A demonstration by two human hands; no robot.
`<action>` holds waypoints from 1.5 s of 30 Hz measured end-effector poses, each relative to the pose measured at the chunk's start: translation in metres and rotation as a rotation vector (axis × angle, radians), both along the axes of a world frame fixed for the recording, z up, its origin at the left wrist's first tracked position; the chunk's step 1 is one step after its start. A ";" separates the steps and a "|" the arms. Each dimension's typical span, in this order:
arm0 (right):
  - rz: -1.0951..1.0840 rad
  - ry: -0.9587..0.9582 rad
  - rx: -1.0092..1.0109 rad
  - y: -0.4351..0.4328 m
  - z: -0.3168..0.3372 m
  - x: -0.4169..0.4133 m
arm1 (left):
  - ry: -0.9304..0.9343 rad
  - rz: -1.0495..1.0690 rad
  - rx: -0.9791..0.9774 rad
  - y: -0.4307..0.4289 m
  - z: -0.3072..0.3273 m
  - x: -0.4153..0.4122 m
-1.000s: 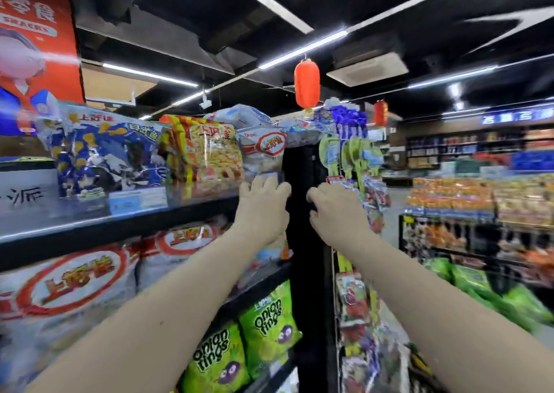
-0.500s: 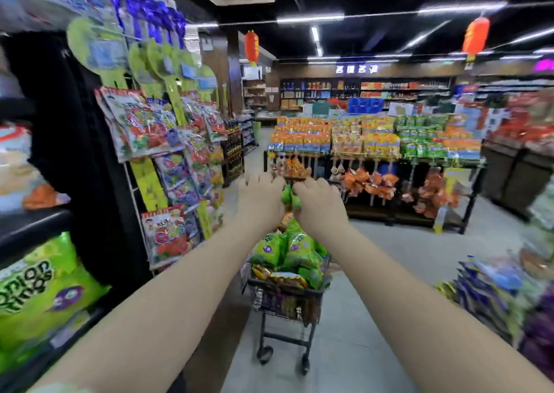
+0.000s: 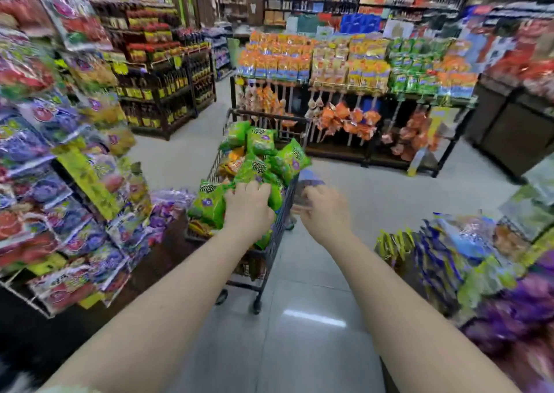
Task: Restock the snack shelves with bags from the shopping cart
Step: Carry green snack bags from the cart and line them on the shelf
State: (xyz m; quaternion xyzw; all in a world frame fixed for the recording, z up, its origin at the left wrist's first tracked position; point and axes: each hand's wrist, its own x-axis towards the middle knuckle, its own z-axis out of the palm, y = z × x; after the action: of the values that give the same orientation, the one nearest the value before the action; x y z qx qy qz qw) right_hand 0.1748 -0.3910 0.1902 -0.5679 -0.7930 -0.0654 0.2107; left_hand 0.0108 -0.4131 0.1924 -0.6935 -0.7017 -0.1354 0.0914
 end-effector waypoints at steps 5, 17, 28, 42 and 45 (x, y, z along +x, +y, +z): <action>-0.004 0.043 0.020 0.074 -0.040 0.005 | -0.007 0.010 -0.032 0.079 -0.028 0.008; -0.054 0.255 -0.128 0.296 -0.100 -0.008 | -0.091 -0.069 -0.139 0.330 -0.084 -0.005; -0.165 0.855 -0.653 0.468 -0.164 0.021 | -0.293 0.069 -0.248 0.485 -0.167 -0.001; -0.228 1.325 -1.453 0.627 -0.256 0.013 | -0.241 0.315 -0.543 0.625 -0.204 0.000; -0.234 1.412 -1.555 0.632 -0.266 0.015 | -0.325 0.322 -0.596 0.631 -0.205 0.001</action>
State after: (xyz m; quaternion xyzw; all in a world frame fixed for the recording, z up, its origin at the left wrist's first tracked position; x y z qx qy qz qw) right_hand 0.1898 0.2410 -0.0758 -0.5287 -0.2545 0.7860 0.1948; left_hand 0.0121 0.2175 -0.0122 -0.5401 -0.8156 -0.0171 -0.2068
